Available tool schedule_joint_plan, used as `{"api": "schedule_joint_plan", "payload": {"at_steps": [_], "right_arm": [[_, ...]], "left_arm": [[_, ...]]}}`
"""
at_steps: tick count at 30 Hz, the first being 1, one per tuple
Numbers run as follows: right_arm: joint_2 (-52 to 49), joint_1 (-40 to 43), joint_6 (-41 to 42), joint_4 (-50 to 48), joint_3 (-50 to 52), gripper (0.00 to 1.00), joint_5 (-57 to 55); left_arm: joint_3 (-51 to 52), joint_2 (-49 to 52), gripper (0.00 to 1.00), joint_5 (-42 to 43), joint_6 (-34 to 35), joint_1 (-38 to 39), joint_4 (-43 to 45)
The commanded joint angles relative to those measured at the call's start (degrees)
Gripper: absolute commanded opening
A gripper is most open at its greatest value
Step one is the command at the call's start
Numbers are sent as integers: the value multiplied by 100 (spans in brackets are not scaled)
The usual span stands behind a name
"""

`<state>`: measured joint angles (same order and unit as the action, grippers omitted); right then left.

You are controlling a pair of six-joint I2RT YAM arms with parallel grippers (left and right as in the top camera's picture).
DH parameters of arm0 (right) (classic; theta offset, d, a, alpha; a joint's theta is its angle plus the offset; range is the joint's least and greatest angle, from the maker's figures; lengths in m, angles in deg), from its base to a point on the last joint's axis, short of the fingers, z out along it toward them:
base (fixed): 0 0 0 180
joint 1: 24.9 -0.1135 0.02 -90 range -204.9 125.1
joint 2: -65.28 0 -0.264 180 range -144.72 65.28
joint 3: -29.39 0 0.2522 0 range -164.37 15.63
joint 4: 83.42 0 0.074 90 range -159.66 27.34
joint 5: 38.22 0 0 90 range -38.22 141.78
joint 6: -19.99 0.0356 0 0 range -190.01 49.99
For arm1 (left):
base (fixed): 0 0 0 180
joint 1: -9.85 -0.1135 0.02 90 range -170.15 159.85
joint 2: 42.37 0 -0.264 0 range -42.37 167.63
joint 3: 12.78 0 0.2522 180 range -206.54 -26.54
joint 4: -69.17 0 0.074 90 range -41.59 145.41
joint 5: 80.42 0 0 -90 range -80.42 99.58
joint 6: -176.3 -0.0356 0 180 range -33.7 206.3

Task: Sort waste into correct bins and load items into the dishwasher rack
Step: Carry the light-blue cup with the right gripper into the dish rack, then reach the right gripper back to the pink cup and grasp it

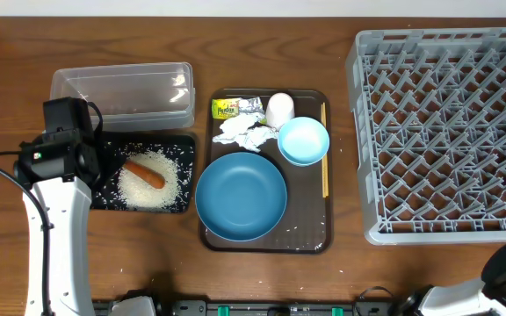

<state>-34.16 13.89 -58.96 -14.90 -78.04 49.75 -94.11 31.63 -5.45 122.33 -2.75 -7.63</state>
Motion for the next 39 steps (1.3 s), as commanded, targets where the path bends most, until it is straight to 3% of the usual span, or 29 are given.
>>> {"api": "schedule_joint_plan", "payload": {"at_steps": [1,5,13,23,30,36,39], "right_arm": [[-146,31,-107,-42,-24,61,-380],[-188,39,-142,-129,-24,67,-422],[-247,247,-192,-179,-24,68,-334],[61,-118,-166,-111,-278,71,1513],[509,-1705,-170,-273,-424,75,2481],[181,-3836,-170,-446,-415,77,1838],[-142,-4828,-168,-691,-415,84,1119]], "left_arm": [[-68,17,98,-90,28,-24,-31],[-68,17,98,-90,28,-24,-33],[-68,17,98,-90,28,-24,-33],[-68,17,98,-90,28,-24,-31],[-68,17,98,-90,28,-24,-33],[-68,17,98,-90,28,-24,-31],[-68,17,98,-90,28,-24,-33]]}}
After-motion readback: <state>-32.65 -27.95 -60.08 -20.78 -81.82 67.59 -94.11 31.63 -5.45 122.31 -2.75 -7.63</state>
